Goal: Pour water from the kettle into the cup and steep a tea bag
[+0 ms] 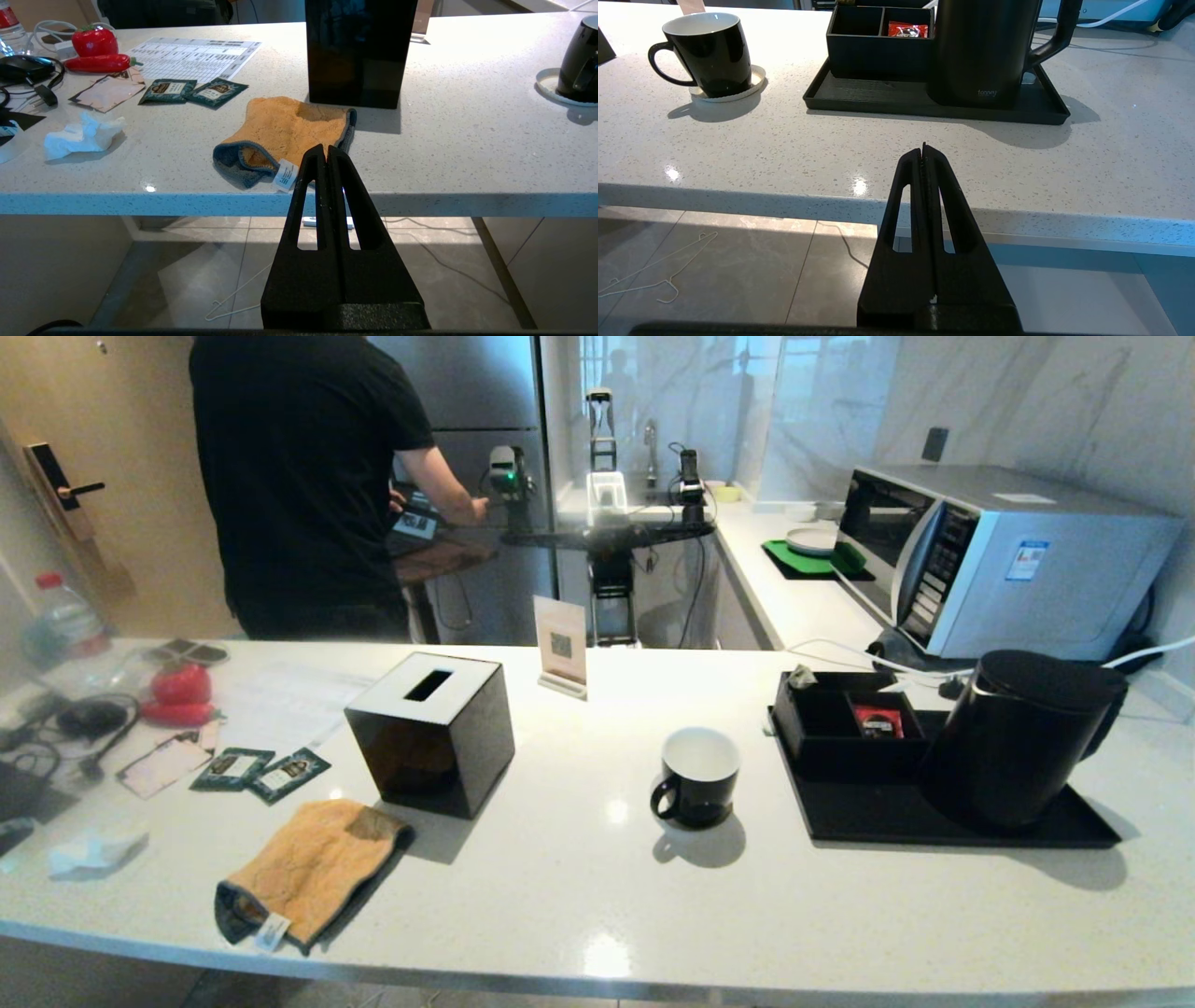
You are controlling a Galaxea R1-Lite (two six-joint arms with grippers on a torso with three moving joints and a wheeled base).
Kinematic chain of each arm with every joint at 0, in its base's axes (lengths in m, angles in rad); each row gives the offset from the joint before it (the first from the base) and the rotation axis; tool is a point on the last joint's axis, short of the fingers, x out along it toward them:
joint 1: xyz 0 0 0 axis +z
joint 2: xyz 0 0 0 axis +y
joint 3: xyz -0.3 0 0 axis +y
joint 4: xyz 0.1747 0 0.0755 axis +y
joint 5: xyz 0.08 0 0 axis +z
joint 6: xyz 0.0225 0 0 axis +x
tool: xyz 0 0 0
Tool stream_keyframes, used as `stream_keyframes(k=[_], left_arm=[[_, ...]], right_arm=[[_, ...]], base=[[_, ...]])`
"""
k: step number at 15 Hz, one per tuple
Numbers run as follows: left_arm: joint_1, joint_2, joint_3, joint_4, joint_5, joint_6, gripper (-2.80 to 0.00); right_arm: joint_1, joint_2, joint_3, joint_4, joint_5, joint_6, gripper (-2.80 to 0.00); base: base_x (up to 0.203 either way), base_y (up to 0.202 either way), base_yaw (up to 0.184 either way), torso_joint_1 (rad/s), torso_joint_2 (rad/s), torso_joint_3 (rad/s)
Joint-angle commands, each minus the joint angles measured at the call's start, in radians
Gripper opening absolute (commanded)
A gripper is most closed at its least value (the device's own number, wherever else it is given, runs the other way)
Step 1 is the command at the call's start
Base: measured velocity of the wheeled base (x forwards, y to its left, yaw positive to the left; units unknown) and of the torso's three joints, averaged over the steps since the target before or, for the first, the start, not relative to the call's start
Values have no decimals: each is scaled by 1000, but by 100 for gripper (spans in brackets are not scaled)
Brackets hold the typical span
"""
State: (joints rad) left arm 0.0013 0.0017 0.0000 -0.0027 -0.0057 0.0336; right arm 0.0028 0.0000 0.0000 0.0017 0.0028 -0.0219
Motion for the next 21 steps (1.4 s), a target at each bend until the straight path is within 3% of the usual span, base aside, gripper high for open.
stream_keyframes(k=[1, 15, 18, 21], left_arm=[[0, 1, 0, 0, 0, 0, -280], [0, 1, 0, 0, 0, 0, -280], [0, 1, 0, 0, 0, 0, -280], [0, 0, 0, 0, 0, 0, -280]], right_arm=[[0, 2, 0, 0, 0, -1, -280], [0, 2, 0, 0, 0, -4, -280], [-3, 93, -5, -28, -1, -2, -280], [-31, 244, -21, -138, -2, 5, -280]], base=[[0, 0, 0, 0, 0, 0], [0, 0, 0, 0, 0, 0], [0, 0, 0, 0, 0, 0], [0, 0, 0, 0, 0, 0]])
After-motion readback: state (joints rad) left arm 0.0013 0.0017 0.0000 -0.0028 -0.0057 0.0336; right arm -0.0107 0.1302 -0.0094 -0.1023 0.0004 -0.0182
